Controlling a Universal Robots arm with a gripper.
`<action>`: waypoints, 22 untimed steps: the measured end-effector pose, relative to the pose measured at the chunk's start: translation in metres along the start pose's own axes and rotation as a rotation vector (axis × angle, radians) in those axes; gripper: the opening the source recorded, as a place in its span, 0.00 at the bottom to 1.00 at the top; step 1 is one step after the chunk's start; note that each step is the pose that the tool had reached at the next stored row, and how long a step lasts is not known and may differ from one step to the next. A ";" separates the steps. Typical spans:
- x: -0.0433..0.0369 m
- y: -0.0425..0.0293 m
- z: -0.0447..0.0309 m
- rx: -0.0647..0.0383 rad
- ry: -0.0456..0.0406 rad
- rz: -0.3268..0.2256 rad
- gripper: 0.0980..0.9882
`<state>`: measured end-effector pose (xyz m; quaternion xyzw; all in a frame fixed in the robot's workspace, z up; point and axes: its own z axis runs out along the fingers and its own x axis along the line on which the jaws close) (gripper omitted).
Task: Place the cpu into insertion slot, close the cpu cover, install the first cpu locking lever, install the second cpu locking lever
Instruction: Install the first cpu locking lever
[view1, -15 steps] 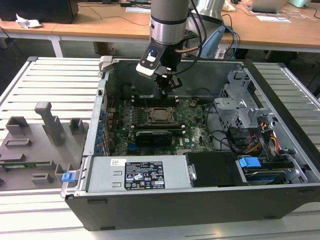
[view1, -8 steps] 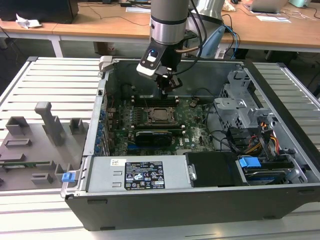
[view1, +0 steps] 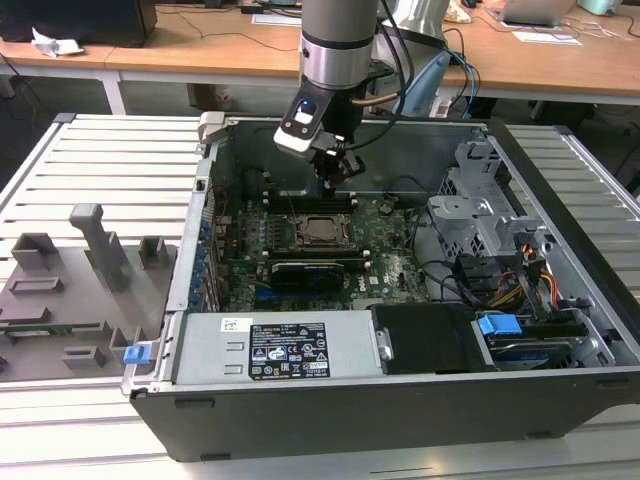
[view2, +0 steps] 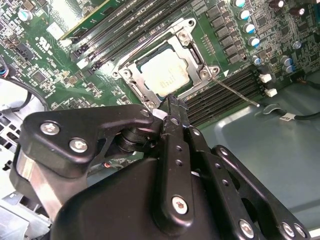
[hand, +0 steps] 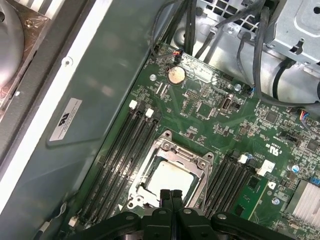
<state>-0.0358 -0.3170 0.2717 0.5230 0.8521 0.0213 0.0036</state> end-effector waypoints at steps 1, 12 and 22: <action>0.0000 0.0000 0.0000 0.000 0.0001 -0.002 0.01; 0.0000 0.0000 0.0000 0.000 0.0010 -0.026 0.01; 0.0000 0.0000 0.0000 0.001 0.0026 -0.065 0.01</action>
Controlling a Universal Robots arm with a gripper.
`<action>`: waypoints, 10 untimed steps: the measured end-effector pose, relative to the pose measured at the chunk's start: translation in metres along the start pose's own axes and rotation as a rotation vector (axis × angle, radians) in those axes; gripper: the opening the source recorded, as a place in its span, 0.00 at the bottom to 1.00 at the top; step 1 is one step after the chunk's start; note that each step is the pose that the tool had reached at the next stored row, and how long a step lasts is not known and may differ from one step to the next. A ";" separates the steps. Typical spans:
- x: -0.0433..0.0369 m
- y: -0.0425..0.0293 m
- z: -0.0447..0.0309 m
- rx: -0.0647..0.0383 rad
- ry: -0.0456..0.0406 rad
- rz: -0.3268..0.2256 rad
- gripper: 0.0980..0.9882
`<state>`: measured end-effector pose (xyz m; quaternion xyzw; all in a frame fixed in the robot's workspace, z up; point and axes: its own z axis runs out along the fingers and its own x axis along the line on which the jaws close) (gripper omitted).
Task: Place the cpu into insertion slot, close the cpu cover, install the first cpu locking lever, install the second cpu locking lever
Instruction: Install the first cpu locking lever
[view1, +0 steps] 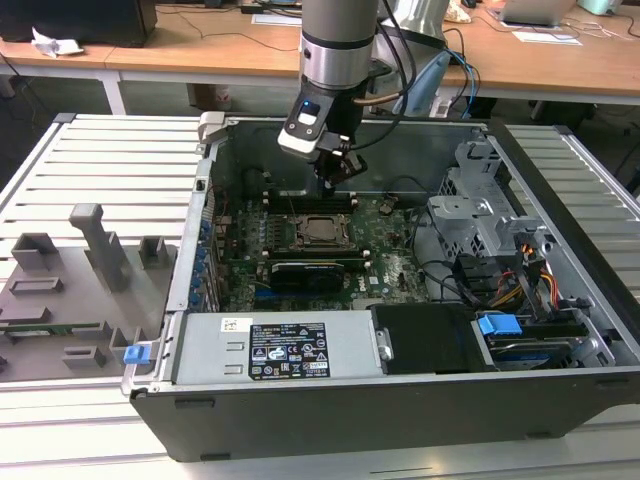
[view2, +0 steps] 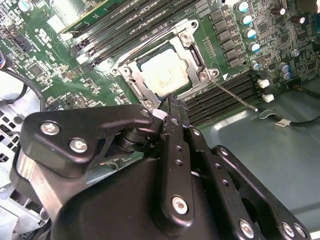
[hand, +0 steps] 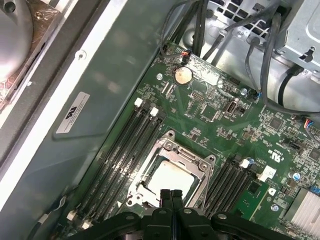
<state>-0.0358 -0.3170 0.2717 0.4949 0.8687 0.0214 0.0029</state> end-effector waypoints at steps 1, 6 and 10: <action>0.0000 0.0000 0.0000 0.000 0.0002 -0.005 0.01; 0.0000 0.0000 0.0000 0.000 0.0008 -0.020 0.01; 0.0000 0.0000 0.0000 0.000 0.0013 -0.032 0.01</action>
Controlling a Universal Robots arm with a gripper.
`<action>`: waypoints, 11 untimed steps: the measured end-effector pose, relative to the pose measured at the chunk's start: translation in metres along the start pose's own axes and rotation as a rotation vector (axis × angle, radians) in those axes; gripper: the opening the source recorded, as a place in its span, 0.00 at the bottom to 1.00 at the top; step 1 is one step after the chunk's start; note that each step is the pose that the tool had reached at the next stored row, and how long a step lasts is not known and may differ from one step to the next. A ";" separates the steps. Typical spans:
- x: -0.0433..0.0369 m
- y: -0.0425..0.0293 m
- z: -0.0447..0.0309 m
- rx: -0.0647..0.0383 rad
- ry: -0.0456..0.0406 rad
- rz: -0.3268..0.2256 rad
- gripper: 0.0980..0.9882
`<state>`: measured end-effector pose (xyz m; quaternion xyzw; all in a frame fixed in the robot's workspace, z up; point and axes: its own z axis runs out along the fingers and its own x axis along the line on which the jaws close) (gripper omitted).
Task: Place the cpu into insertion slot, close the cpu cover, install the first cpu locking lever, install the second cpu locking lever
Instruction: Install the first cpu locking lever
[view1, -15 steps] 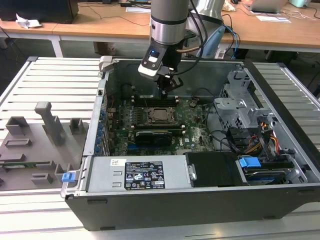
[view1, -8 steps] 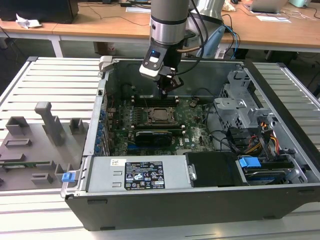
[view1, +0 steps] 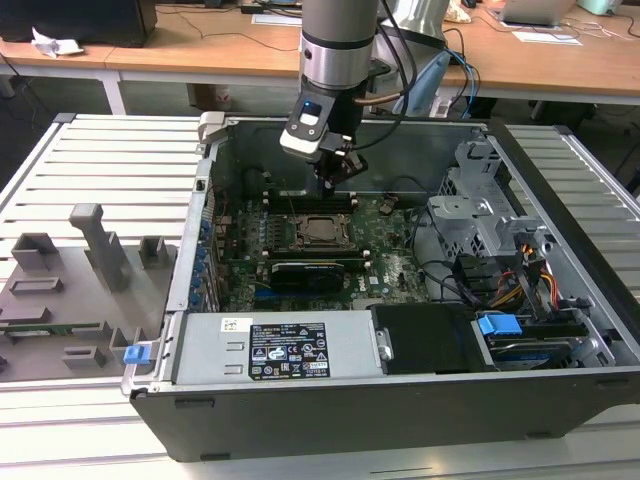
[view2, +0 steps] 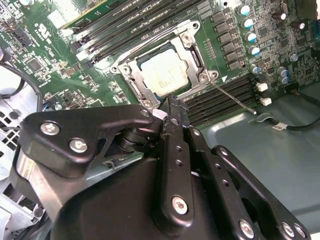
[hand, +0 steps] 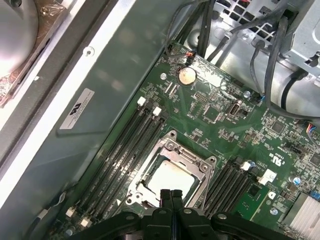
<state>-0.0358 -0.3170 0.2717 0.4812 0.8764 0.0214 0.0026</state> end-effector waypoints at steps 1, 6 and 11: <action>0.0000 0.0000 0.0000 0.000 0.0002 -0.004 0.01; 0.0000 0.0000 0.0000 0.000 0.0009 -0.023 0.01; 0.0000 0.0000 0.0000 0.001 0.0016 -0.040 0.01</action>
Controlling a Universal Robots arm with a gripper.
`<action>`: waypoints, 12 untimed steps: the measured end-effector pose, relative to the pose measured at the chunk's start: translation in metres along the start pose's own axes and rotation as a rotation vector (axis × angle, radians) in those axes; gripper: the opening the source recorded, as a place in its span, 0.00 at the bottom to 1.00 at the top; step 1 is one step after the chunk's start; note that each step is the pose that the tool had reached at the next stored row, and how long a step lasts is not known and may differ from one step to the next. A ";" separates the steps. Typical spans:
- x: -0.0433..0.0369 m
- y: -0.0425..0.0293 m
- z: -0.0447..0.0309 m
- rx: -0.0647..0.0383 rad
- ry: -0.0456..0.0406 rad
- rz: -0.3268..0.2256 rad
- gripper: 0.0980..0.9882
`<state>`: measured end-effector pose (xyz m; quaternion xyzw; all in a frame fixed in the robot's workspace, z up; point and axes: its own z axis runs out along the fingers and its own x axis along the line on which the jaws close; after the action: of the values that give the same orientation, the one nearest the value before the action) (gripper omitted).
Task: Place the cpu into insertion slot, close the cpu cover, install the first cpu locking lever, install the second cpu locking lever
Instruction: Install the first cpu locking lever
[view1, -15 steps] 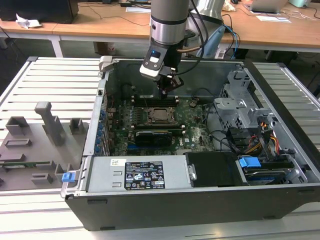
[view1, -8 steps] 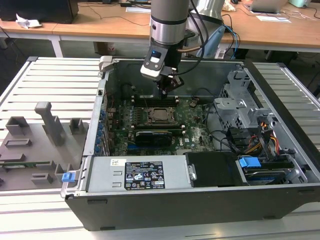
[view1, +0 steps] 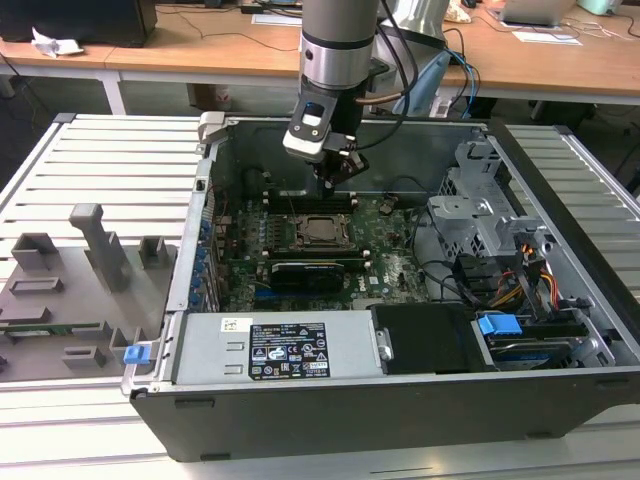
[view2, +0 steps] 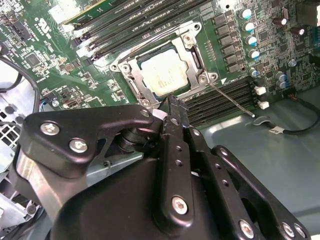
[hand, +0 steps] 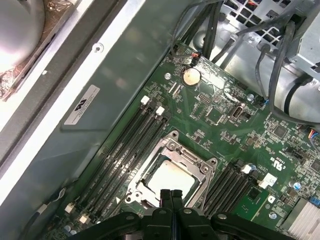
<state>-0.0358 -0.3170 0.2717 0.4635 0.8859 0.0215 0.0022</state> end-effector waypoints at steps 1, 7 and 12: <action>0.0000 0.0000 0.0000 0.000 0.0003 -0.006 0.01; 0.0000 0.0000 0.0000 0.001 0.0011 -0.029 0.01; 0.0000 0.0000 0.0000 0.001 0.0020 -0.049 0.01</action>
<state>-0.0358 -0.3169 0.2716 0.4418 0.8969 0.0215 0.0016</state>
